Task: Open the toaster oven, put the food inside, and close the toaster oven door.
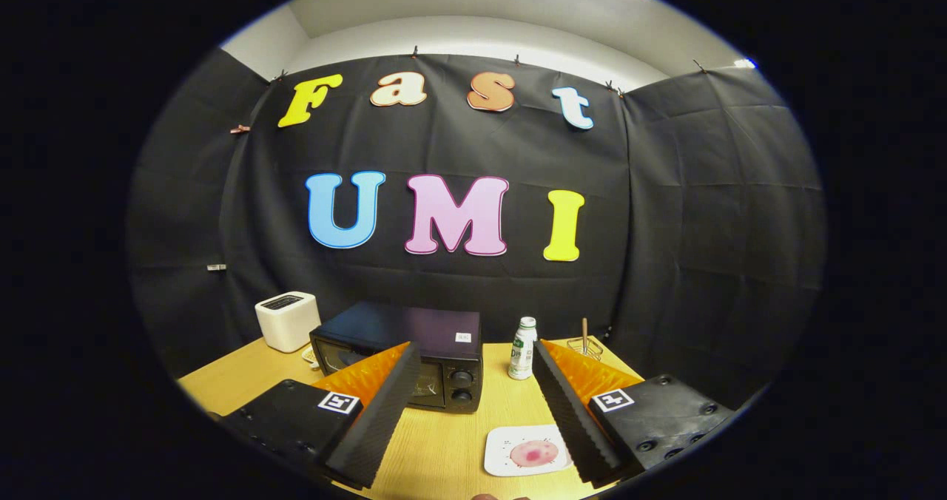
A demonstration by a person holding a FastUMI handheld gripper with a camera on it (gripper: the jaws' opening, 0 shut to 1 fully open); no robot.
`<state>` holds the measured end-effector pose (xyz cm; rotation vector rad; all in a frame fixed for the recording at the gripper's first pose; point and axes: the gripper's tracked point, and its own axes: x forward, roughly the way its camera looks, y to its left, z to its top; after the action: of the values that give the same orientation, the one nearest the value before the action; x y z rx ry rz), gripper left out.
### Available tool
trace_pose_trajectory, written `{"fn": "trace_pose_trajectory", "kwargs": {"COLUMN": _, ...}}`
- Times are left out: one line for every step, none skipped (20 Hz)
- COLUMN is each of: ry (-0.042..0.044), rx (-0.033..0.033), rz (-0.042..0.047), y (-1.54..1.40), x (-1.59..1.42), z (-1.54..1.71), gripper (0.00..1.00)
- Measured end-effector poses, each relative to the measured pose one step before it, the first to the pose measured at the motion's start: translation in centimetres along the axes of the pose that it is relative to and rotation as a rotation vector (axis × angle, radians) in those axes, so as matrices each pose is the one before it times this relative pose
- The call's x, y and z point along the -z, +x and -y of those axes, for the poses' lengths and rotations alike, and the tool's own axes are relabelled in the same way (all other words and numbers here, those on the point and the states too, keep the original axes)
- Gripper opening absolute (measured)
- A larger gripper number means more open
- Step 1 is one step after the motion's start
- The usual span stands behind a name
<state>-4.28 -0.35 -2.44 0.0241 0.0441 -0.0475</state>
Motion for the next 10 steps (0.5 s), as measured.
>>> {"fn": "trace_pose_trajectory", "kwargs": {"ry": 0.00466, "rx": 0.00117, "rz": -0.00389, "y": 0.025, "x": 0.08, "z": -0.147, "gripper": 0.98}}
{"fn": "trace_pose_trajectory", "kwargs": {"ry": 0.0002, "rx": -0.00028, "rz": -0.00311, "y": 0.242, "x": -0.039, "z": -0.137, "gripper": 0.98}}
{"fn": "trace_pose_trajectory", "kwargs": {"ry": -0.00288, "rx": -0.00235, "rz": -0.00063, "y": -0.059, "x": 0.051, "z": -0.236, "gripper": 0.98}}
{"fn": "trace_pose_trajectory", "kwargs": {"ry": -0.00379, "rx": -0.00337, "rz": 0.00024, "y": -0.04, "x": -0.075, "z": -0.164, "gripper": 0.98}}
{"fn": "trace_pose_trajectory", "kwargs": {"ry": -0.00321, "rx": -0.00253, "rz": -0.00028, "y": 0.061, "x": -0.005, "z": -0.14, "gripper": 0.98}}
{"fn": "trace_pose_trajectory", "kwargs": {"ry": -0.00062, "rx": -0.00247, "rz": -0.00213, "y": 0.088, "x": -0.013, "z": -0.107, "gripper": 0.98}}
{"fn": "trace_pose_trajectory", "kwargs": {"ry": 0.00345, "rx": -0.00175, "rz": -0.00442, "y": 0.022, "x": 0.169, "z": -0.031, "gripper": 0.98}}
{"fn": "trace_pose_trajectory", "kwargs": {"ry": 0.00451, "rx": -0.00329, "rz": -0.00497, "y": 0.017, "x": 0.158, "z": -0.081, "gripper": 0.98}}
{"fn": "trace_pose_trajectory", "kwargs": {"ry": 0.00245, "rx": -0.00155, "rz": -0.00706, "y": -0.003, "x": 0.106, "z": 0.029, "gripper": 0.98}}
{"fn": "trace_pose_trajectory", "kwargs": {"ry": -0.00082, "rx": -0.0015, "rz": -0.00463, "y": -0.01, "x": 0.07, "z": 0.05, "gripper": 0.98}}
